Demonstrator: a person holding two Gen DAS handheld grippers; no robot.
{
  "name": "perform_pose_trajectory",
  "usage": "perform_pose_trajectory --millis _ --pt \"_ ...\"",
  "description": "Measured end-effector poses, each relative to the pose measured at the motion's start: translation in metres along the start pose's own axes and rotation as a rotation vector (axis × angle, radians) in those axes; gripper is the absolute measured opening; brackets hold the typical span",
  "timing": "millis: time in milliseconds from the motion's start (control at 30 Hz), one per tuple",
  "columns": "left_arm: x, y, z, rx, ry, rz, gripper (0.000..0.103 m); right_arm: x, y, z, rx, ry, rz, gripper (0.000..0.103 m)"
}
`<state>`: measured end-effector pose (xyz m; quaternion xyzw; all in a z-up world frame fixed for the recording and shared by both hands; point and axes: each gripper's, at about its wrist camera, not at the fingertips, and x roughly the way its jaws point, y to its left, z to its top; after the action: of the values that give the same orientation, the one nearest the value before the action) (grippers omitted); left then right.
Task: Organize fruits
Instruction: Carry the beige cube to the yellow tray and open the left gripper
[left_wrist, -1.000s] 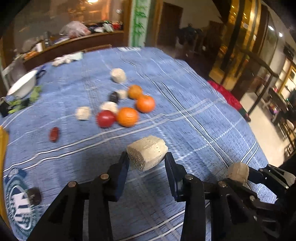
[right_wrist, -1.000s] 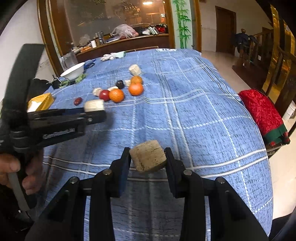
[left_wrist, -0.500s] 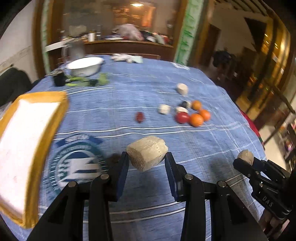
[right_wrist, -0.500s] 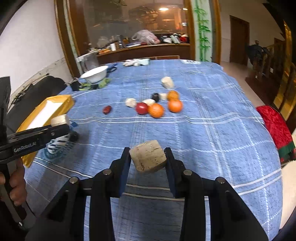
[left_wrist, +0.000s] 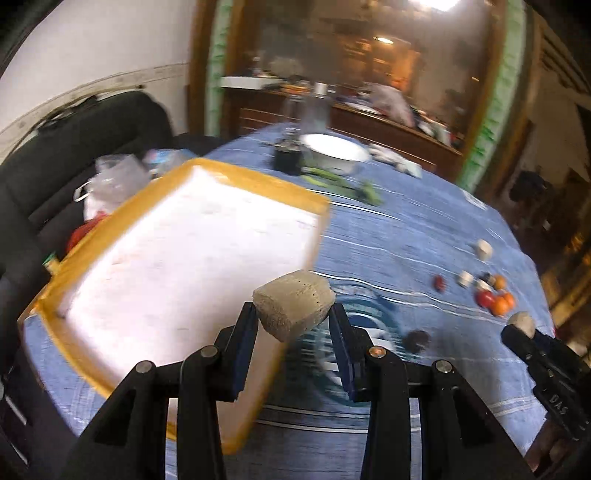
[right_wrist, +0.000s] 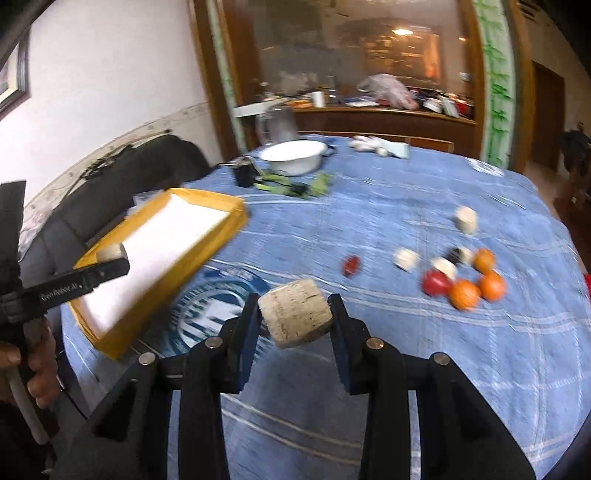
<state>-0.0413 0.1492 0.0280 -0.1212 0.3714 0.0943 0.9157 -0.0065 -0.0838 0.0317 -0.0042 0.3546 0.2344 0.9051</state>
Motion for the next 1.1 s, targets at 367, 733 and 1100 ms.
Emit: perform_pose_trajectory --millis 367,733,1100 --pt "0.008 0.072 0.009 -0.113 0.000 0.158 0.039 0.062 0.079 0.053 -0.096 -0.016 0.131 0.039" --pt "0.024 0.125 0.010 -0.177 0.033 0.254 0.039 0.158 0.133 0.076 -0.150 0.075 0.148 0.039" --pt "0.041 0.141 0.005 -0.191 0.095 0.316 0.039 0.208 0.146 0.071 -0.178 0.180 0.108 0.039"
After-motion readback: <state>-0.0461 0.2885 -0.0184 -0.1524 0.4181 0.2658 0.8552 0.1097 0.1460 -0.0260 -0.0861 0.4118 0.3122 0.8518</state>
